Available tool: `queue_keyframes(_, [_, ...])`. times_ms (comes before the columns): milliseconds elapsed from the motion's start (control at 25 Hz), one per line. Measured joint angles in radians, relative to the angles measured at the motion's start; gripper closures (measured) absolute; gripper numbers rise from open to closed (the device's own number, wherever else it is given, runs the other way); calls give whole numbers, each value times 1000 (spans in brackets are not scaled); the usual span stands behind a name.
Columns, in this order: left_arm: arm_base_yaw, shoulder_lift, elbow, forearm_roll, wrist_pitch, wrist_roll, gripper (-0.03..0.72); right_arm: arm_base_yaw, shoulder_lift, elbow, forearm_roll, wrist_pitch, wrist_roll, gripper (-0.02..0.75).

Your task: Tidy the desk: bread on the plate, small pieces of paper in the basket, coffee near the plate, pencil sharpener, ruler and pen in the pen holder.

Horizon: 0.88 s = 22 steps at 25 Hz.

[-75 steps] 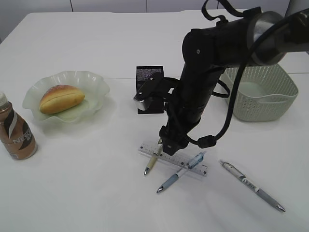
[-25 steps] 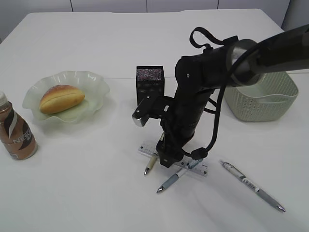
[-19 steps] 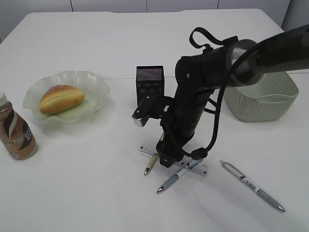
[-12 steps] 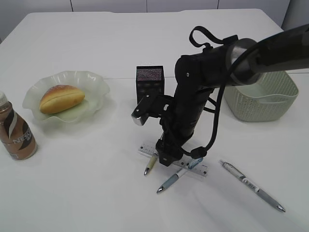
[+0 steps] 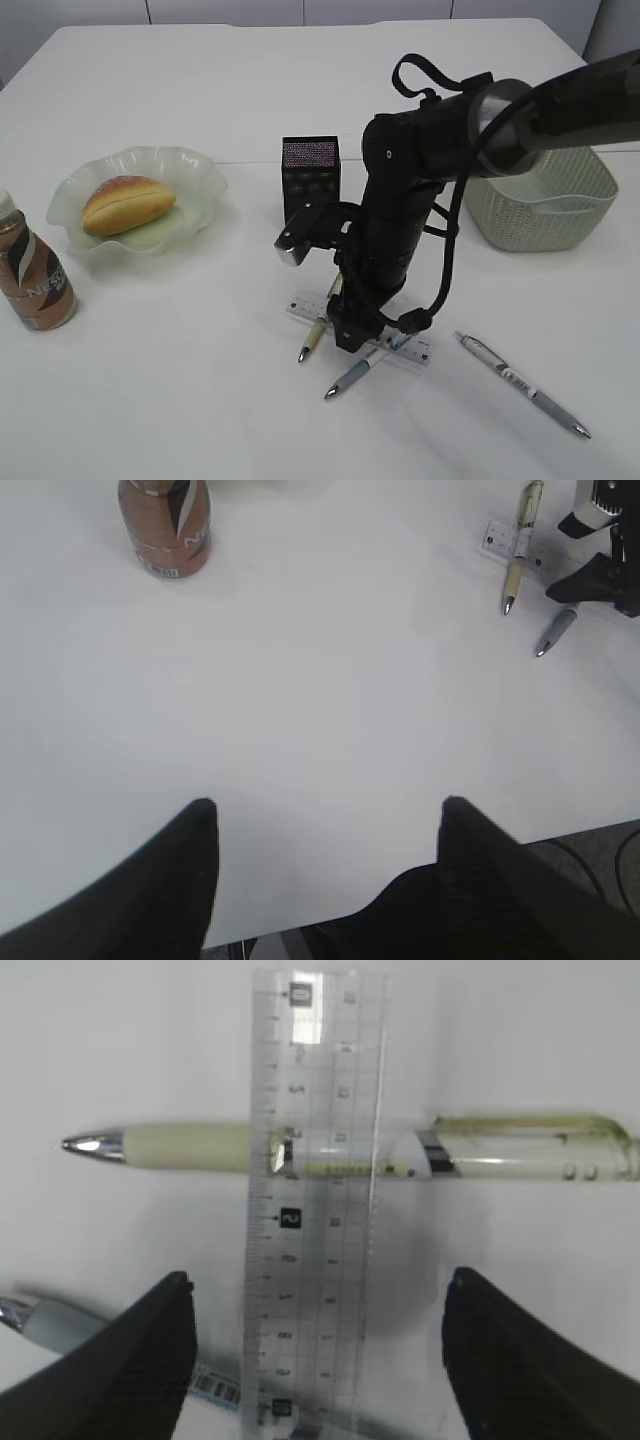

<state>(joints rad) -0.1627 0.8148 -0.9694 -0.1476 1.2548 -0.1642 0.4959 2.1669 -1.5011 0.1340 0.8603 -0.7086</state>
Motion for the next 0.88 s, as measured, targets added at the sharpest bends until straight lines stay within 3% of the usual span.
queue_keyframes(880, [0,0,0,0,0,0,191,0,0,0,0,8,-2,147])
